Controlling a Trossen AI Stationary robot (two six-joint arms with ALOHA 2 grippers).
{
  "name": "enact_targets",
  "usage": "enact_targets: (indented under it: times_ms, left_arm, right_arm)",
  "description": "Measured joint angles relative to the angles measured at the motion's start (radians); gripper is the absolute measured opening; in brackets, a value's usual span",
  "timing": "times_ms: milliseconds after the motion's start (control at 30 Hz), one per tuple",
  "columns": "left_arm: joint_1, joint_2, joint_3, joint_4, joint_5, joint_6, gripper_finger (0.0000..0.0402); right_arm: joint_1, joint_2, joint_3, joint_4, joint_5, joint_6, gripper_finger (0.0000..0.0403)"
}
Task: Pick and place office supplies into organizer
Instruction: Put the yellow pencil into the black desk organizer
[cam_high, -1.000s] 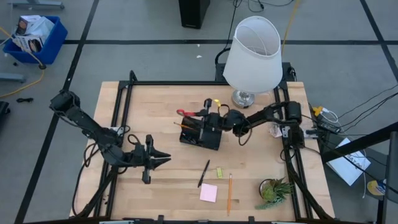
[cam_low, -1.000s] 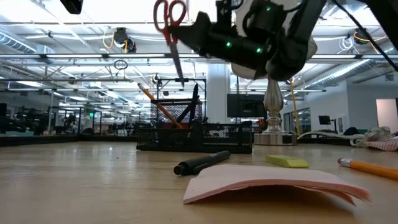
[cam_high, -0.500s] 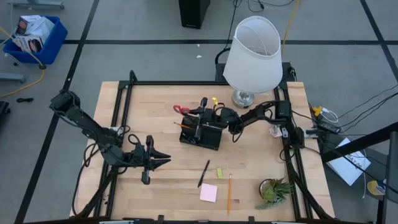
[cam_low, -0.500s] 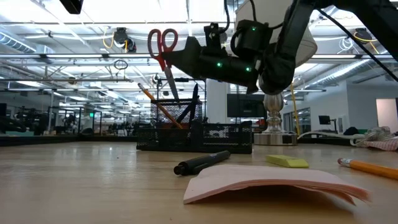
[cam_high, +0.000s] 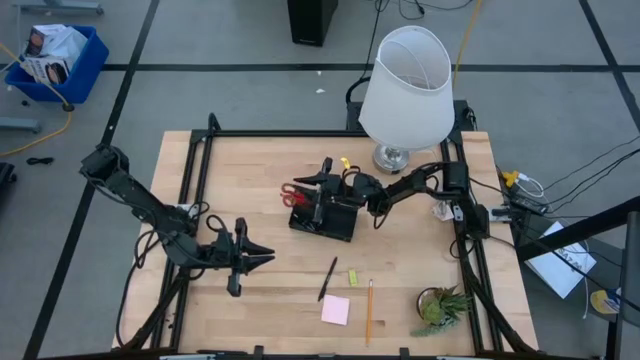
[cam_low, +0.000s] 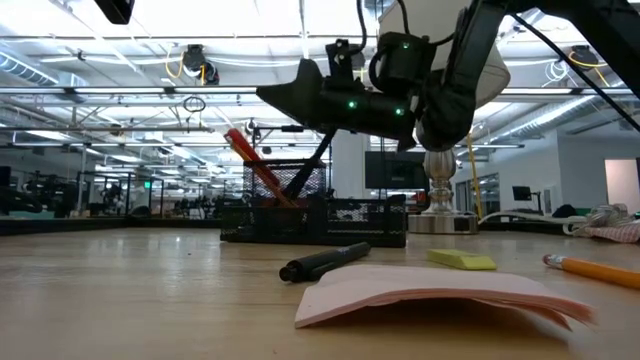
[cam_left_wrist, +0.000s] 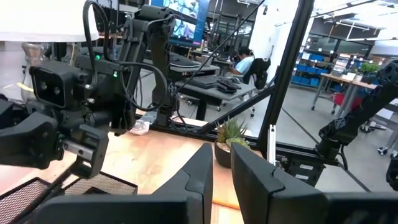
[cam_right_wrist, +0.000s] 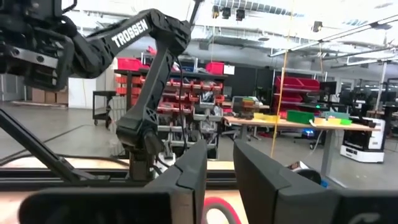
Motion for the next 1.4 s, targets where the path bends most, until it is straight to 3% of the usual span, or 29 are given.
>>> enact_targets:
  times_ms: [367,467,600,800,1033,1200,1400]
  left_arm:
    - [-0.071,0.0,0.0,-0.003,0.001,-0.043,0.0063]
    - [-0.091,0.0,0.0,-0.004,0.001,-0.038,0.0063]
    - [-0.09,0.0,0.0,-0.004,-0.002,-0.031,0.0063]
    - [-0.088,0.0,0.0,-0.051,-0.003,-0.059,0.0063]
    - [-0.088,0.0,0.0,-0.076,-0.004,-0.081,0.0063]
    - [-0.079,0.0,0.0,-0.076,-0.013,-0.08,0.0063]
    - [-0.052,0.0,0.0,-0.078,-0.022,-0.103,0.0063]
  right_arm:
    - [0.093,-0.078,0.0,-0.075,-0.003,-0.099,0.007]
    - [0.141,-0.13,0.0,-0.167,-0.006,-0.132,0.007]
    - [0.212,-0.224,0.0,-0.405,-0.073,-0.184,0.007]
    - [0.352,-0.391,-0.001,-0.937,-0.078,-0.237,0.007]
    - [0.5,-0.563,0.0,-1.421,-0.073,-0.126,0.007]
    - [0.575,-0.571,-0.001,-1.566,0.001,-0.094,0.007]
    - [0.626,-0.56,-0.002,-1.778,0.013,0.142,0.007]
